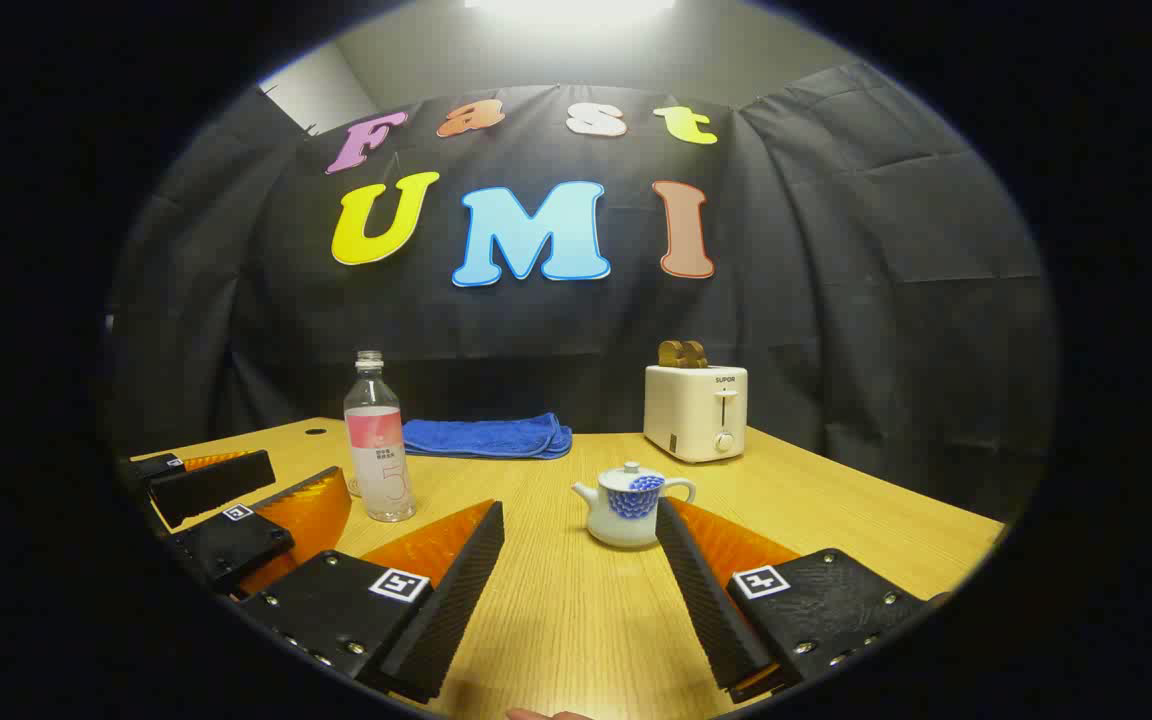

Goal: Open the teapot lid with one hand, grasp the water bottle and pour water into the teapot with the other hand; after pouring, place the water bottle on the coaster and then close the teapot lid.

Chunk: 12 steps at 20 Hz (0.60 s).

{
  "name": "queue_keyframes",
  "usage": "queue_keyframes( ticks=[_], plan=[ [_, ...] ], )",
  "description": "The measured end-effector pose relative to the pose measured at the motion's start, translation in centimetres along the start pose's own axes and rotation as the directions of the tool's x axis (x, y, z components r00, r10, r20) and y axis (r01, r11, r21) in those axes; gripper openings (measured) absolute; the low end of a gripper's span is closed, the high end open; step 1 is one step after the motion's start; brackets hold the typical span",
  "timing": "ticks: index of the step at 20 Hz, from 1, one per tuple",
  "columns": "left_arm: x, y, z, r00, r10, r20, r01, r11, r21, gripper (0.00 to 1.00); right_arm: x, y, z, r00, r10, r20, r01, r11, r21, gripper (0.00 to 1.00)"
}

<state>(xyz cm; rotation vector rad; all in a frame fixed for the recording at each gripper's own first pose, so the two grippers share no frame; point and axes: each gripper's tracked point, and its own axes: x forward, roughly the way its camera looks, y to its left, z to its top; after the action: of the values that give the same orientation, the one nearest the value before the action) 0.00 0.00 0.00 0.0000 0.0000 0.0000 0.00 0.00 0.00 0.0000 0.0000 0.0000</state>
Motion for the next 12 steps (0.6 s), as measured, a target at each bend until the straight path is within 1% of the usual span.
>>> queue_keyframes(
  ticks=[2, 8, 12],
  plan=[
    [-0.11, -0.02, -0.02, 1.0, -0.001, 0.0, 0.001, 1.0, 0.001, 1.0, -0.07, -0.12, 0.02, 1.0, -0.006, 0.0, 0.006, 1.0, 0.0, 0.95],
    [0.15, -0.06, 0.1, 1.0, 0.0, -0.003, 0.0, 1.0, 0.0, 1.0, -0.03, 0.58, 0.06, 0.999, 0.049, 0.001, -0.049, 0.999, -0.002, 0.95],
    [0.15, -0.07, 0.1, 1.0, 0.0, -0.002, 0.0, 1.0, 0.0, 1.0, 0.01, 0.58, 0.03, 0.999, 0.053, 0.002, -0.053, 0.999, -0.003, 0.95]
  ],
)
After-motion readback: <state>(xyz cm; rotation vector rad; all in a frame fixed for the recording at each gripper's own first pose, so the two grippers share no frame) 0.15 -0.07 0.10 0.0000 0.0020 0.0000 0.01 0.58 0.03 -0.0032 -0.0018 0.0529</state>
